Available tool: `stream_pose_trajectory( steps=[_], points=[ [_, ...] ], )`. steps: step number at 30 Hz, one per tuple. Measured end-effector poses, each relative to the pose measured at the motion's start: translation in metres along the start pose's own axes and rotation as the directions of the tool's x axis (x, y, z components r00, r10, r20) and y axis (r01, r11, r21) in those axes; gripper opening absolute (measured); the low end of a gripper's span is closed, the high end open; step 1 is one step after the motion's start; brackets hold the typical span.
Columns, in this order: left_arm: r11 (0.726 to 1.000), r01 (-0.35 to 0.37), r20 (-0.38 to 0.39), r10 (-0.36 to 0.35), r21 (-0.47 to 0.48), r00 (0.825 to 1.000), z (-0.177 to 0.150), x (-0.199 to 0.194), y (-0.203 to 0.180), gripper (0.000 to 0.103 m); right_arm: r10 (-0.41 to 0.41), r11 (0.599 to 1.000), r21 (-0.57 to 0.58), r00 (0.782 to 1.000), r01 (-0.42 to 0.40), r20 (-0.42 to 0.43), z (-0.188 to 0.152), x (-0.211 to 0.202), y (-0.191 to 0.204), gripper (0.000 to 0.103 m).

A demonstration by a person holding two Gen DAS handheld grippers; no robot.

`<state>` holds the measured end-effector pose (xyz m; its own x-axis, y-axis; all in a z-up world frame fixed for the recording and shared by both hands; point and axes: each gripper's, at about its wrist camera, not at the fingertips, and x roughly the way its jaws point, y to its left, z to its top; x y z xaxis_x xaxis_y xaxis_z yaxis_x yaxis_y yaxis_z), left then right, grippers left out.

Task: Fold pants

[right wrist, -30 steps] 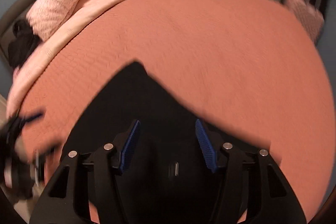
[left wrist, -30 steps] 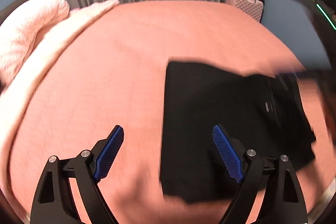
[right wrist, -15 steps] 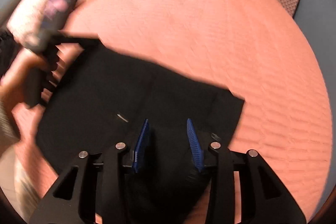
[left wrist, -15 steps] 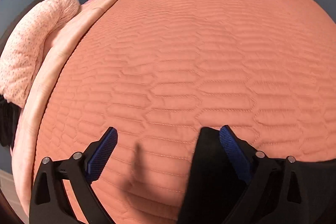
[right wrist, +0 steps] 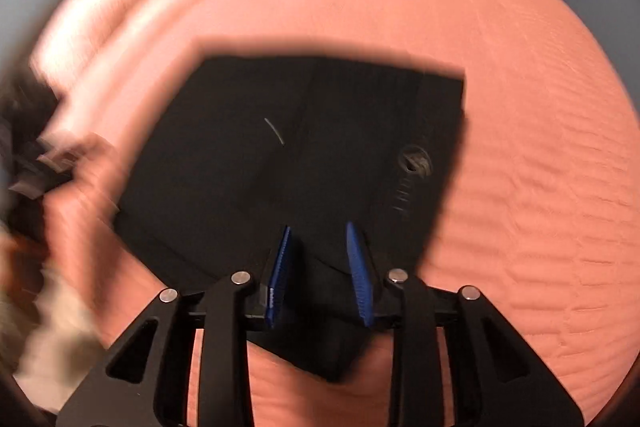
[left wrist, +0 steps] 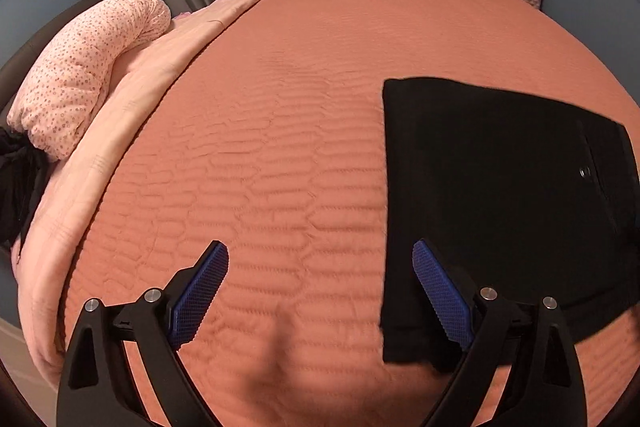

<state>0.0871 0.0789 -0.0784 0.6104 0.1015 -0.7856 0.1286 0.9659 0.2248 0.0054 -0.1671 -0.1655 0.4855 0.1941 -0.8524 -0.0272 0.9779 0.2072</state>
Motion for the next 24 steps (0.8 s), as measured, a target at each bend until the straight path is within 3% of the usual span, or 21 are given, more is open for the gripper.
stream_pose_trajectory(
  steps=[2, 3, 4, 5, 6, 7, 10, 12, 14, 16, 20, 22, 24],
  points=[
    [0.996, -0.03, 0.03, 0.028, 0.081, 0.999, -0.014, -0.02, -0.025, 0.092, -0.075, 0.997, 0.029, 0.996, 0.073, 0.053, 0.006, -0.025, 0.012, 0.026],
    [0.995, -0.018, 0.024, 0.016, 0.099, 1.0, -0.014, -0.021, -0.029, 0.092, -0.06, 0.998, 0.011, 0.994, 0.059, 0.092, 0.006, -0.034, 0.024, 0.026],
    [0.994, 0.012, 0.013, -0.013, 0.11, 1.0, -0.015, -0.024, -0.036, 0.092, -0.013, 0.999, -0.033, 0.997, 0.015, 0.082, 0.002, -0.033, 0.04, 0.026],
    [0.993, 0.058, -0.004, -0.058, 0.105, 0.998, -0.016, -0.027, -0.045, 0.092, -0.023, 0.997, -0.074, 0.999, 0.026, 0.033, -0.006, -0.023, 0.049, 0.026],
    [0.991, 0.089, -0.023, -0.087, 0.102, 0.996, -0.015, -0.026, -0.051, 0.092, -0.084, 0.991, -0.11, 0.996, 0.081, -0.016, -0.016, -0.009, 0.048, 0.026],
    [0.989, 0.103, -0.042, -0.099, 0.103, 0.994, -0.014, -0.026, -0.058, 0.092, -0.098, 0.989, -0.114, 0.995, 0.095, -0.023, -0.035, 0.001, 0.035, 0.021],
    [0.983, 0.104, -0.041, -0.099, 0.149, 0.994, -0.012, -0.032, -0.072, 0.092, -0.095, 0.995, 0.012, 0.995, 0.094, 0.03, -0.042, -0.027, 0.027, 0.019],
    [0.981, 0.09, -0.025, -0.087, 0.172, 0.996, -0.009, -0.039, -0.079, 0.092, -0.059, 0.997, -0.051, 0.995, 0.063, 0.075, -0.044, -0.037, 0.047, 0.023],
    [0.978, 0.123, -0.038, -0.119, 0.167, 0.992, -0.006, -0.041, -0.088, 0.092, -0.135, 0.982, -0.138, 0.991, 0.132, -0.009, -0.05, -0.009, 0.043, 0.021],
    [0.974, 0.143, -0.045, -0.137, 0.178, 0.99, -0.003, -0.041, -0.096, 0.092, -0.07, 0.997, -0.046, 0.997, 0.069, -0.02, -0.059, -0.012, 0.03, 0.018],
    [0.958, 0.121, -0.078, -0.104, 0.259, 0.991, -0.009, -0.028, -0.118, 0.093, -0.055, 0.997, 0.055, 0.998, 0.052, 0.043, -0.058, -0.044, 0.02, 0.022],
    [0.963, 0.13, -0.09, -0.111, 0.235, 0.99, -0.01, -0.022, -0.117, 0.093, -0.074, 0.987, 0.149, 0.996, 0.066, 0.052, -0.05, -0.044, -0.004, 0.022],
    [0.972, 0.129, -0.068, -0.118, 0.194, 0.991, -0.005, -0.024, -0.106, 0.093, -0.043, 0.973, 0.228, 0.995, 0.021, 0.09, -0.028, -0.044, -0.031, 0.024]
  ],
)
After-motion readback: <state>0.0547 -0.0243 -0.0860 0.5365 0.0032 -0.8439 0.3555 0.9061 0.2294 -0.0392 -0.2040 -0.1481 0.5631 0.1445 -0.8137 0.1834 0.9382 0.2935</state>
